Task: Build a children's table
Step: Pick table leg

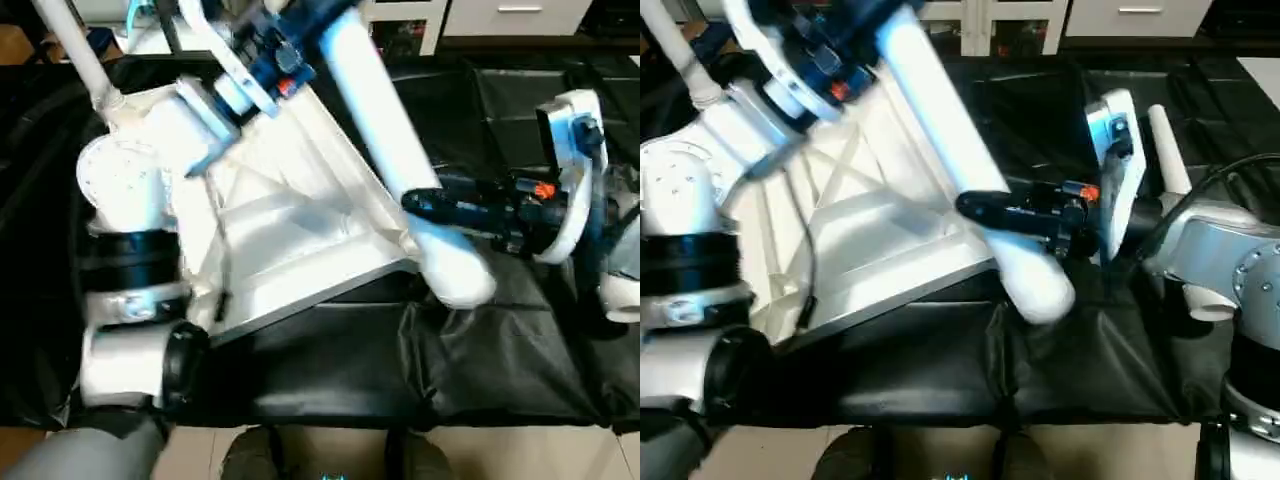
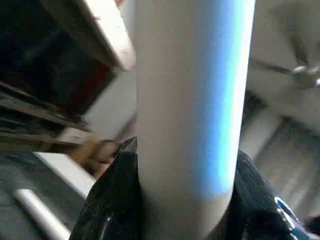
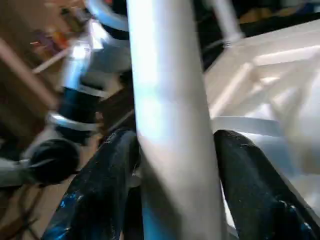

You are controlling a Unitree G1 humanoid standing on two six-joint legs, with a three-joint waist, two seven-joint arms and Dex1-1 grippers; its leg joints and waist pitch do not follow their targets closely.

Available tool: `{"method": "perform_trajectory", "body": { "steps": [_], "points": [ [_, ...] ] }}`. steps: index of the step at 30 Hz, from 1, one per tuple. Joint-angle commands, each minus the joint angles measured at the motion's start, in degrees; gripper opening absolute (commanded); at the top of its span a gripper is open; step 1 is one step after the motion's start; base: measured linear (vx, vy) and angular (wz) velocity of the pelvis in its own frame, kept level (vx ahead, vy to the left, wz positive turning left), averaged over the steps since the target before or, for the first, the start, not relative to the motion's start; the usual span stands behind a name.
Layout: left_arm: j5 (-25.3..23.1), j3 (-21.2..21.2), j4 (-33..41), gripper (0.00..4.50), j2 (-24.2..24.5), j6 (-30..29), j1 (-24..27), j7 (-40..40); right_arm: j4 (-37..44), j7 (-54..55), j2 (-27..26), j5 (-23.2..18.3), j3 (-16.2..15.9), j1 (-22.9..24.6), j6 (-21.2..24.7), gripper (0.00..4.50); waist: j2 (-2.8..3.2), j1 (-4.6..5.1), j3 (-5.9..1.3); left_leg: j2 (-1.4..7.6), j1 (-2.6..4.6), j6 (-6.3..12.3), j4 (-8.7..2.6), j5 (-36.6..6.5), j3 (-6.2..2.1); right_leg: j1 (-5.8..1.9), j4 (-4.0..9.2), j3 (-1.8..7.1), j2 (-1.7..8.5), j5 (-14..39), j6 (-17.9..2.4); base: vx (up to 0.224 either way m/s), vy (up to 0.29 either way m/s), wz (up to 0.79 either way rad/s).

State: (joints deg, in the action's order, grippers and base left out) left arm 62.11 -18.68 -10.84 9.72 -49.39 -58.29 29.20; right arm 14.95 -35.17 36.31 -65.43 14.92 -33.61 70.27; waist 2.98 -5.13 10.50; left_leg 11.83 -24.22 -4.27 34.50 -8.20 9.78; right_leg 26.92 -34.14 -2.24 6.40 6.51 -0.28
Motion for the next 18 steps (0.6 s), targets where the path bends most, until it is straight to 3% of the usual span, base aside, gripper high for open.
{"method": "perform_trajectory", "body": {
  "steps": [1, 4, 7, 10, 13, 15, 16, 18],
  "points": [
    [-3.85, 1.83, 0.17, 1.65, 1.12, 1.3, -1.72, -2.72, -0.44, 0.68, 1.1, 2.13, -0.26, -0.71, -2.01, 3.13, -1.75, -0.03, -6.92, -1.35, 1.03, 3.38, -2.94, -4.34, 1.0, -5.07, 2.92, 0.45, -0.46, 13.28, -9.09, 0.0, 0.0, 0.0],
    [-6.6, 3.22, 0.09, 1.65, 2.59, 0.79, -2.5, -5.92, -1.7, 0.05, 3.1, 4.81, 0.7, -1.8, -4.77, 3.3, -1.79, -0.05, -7.05, -1.27, 1.11, 3.22, -2.81, -3.95, 1.0, -5.02, 2.7, 0.53, -0.51, 12.14, -8.92, 0.0, 0.0, 0.0],
    [-9.18, 4.21, -0.21, 1.65, 3.43, 0.27, -3.43, -10.2, -2.11, -0.93, 4.21, 4.69, 1.85, -2.65, -5.22, 3.5, -1.89, -0.01, -7.2, -1.42, 0.98, 3.9, -2.63, -2.96, 1.01, -5.25, 2.41, 0.51, -0.62, 10.41, -9.84, 0.0, 0.0, 0.0],
    [-13.94, 6.38, -0.4, 1.65, 3.82, 0.55, -4.73, -13.26, -0.9, -2.02, 5.82, 6.97, 0.62, -2.64, -6.76, 3.78, -1.96, -0.1, -7.23, -1.37, 1.08, 4.64, -2.51, -2.91, 1.08, -5.2, 2.45, 0.51, -0.63, 10.53, -9.75, 0.0, 0.0, 0.0],
    [-15.4, 7.01, -0.2, 1.65, 2.75, 0.82, -5.72, -15.77, 0.9, -0.35, 6.36, 11.63, -2.14, -2.9, -9.52, 3.98, -2.1, -0.01, -7.32, -1.36, 0.85, 4.56, -2.42, -2.0, 1.09, -5.25, 2.33, 0.49, -0.55, 9.96, -10.31, 0.0, 0.0, 0.0],
    [-16.12, 7.07, 0.22, 1.65, 1.12, 1.48, -6.62, -18.59, 2.31, 3.48, 6.03, 19.39, -7.35, -3.4, -14.21, 4.23, -2.14, 0.01, -7.4, -1.33, 0.81, 3.75, -2.33, -1.65, 1.07, -5.15, 2.18, 0.47, -0.5, 10.0, -10.51, 0.0, 0.0, 0.0],
    [-16.47, 7.08, 0.32, 1.65, 0.25, 2.01, -7.08, -20.18, 2.67, 6.17, 5.91, 24.83, -11.45, -3.71, -17.01, 4.32, -2.18, 0.1, -7.33, -1.37, 0.73, 3.53, -2.29, -2.39, 1.09, -5.18, 2.31, 0.45, -0.47, 10.99, -10.48, 0.0, 0.0, 0.0],
    [-16.39, 7.07, 0.35, 1.65, -0.1, 2.06, -7.28, -20.71, 2.73, 7.51, 5.82, 27.28, -13.31, -3.91, -18.13, 4.47, -2.2, 0.16, -7.27, -1.53, 0.78, 3.11, -2.3, -3.61, 1.19, -5.13, 2.52, 0.5, -0.47, 12.94, -10.02, 0.0, 0.0, 0.0]
  ]
}}
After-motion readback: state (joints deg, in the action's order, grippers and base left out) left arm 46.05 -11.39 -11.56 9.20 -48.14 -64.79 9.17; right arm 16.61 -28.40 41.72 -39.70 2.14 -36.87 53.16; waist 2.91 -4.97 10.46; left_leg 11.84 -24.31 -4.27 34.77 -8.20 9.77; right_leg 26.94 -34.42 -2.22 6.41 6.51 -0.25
